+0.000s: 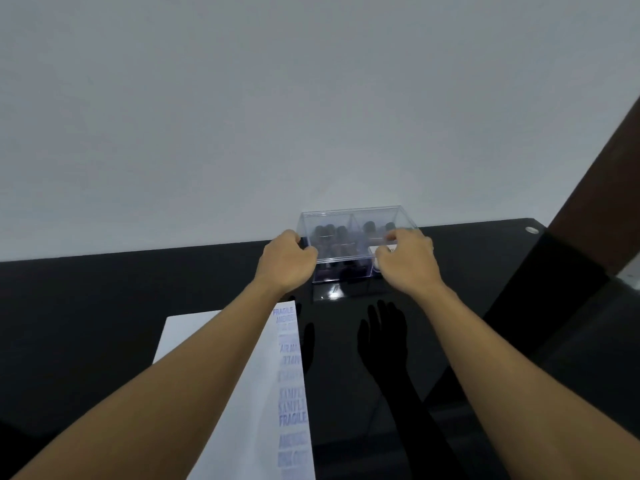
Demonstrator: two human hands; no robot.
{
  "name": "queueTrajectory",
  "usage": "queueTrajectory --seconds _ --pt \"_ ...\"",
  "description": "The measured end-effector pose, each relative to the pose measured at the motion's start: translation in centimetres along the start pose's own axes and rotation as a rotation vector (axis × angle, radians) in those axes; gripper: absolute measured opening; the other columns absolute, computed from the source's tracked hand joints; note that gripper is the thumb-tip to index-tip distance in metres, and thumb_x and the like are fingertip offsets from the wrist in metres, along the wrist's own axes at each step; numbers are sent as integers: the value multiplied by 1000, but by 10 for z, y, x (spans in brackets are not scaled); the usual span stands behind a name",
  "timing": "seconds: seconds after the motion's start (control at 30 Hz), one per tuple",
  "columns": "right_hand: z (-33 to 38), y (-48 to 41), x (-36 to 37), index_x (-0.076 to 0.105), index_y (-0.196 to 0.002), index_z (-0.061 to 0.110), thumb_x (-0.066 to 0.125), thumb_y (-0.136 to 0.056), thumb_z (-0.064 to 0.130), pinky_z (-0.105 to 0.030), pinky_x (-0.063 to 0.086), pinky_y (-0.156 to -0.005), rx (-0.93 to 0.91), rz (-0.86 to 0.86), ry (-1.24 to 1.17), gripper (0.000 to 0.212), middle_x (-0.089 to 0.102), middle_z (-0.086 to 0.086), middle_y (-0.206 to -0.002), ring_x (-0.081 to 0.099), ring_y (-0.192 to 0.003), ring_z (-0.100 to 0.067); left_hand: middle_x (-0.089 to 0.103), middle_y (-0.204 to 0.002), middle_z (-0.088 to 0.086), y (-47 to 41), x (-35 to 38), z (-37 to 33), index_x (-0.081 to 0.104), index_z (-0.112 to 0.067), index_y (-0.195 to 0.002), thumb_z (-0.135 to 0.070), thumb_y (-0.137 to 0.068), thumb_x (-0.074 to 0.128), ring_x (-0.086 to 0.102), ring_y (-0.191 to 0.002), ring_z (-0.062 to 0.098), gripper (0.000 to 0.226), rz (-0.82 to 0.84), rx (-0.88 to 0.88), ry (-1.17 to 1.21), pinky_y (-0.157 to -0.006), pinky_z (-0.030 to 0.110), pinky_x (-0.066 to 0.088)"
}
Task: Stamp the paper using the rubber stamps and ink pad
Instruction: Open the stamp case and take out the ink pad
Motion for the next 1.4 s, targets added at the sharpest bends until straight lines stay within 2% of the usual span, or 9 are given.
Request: queueTrajectory --seconds 0.1,0.23,0.3,0.37,0.47,0.7,1.0,1.13,1.4 --pt "-19 -26 1 53 -136 9 49 -96 25 -48 38 -106 42 -8 67 43 45 -14 -144 35 -135 -33 51 -99 -5 -23 14 0 46 -16 -117 -27 -97 49 48 -76 6 23 12 -12 71 -61 24 41" --pt "-52 -58 9 37 -147 5 45 -99 33 -50 34 -111 163 27 66 56 34 -17 -153 29 -140 -37 55 -105 0 -46 33 1 37 -10 -139 -28 -96 47 53 -83 9 48 74 -115 194 -59 26 41" --pt "-66 -71 16 35 -146 3 44 -99 34 -46 41 -105 236 64 -40 57 39 -20 -148 41 -132 -38 57 -101 2 -54 41 2 43 -5 -132 -24 -95 48 54 -82 12 42 97 -186 249 -62 26 42" --pt "-75 -79 22 41 -140 1 44 -100 33 -39 45 -92 266 71 -99 52 50 -20 -138 52 -120 -36 57 -93 6 -59 47 3 53 -4 -108 -17 -92 49 53 -77 17 21 103 -217 259 -65 28 41" --pt "-81 -84 24 49 -129 -2 46 -101 31 -32 41 -80 264 49 -86 43 57 -21 -127 57 -108 -34 52 -79 8 -59 50 6 54 -6 -86 -9 -86 51 47 -70 22 5 75 -193 152 -60 31 36" --pt "-95 -54 12 58 -120 5 48 -99 33 -29 37 -75 259 32 -92 36 64 -15 -116 53 -91 -26 46 -69 5 -31 51 3 44 -12 -71 -13 -84 54 42 -63 20 16 109 -116 50 -55 30 34" --pt "-102 43 -24 58 -123 9 49 -100 30 -29 34 -63 248 46 -99 33 62 -6 -107 52 -89 -23 51 -63 3 56 42 -3 47 -10 -64 -21 -84 63 48 -56 19 28 163 -113 -74 -52 27 40" --pt "-102 84 -39 55 -131 9 51 -99 30 -29 36 -78 269 61 -109 39 62 -7 -114 50 -95 -21 54 -64 3 95 39 0 54 -9 -67 -23 -81 66 53 -57 19 24 168 -124 -64 -54 27 44" --pt "-100 149 -63 58 -129 11 56 -98 33 -29 39 -77 291 96 -92 38 65 -7 -114 53 -93 -21 50 -61 1 168 28 2 51 -11 -67 -27 -84 69 51 -53 14 29 148 -152 -86 -49 23 38"
Point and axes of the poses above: each hand's wrist, its own y-axis away from the middle knuckle, its own x-axis out of the palm, z = x × y, the point moved 5 cm from there along -y, towards the middle knuckle
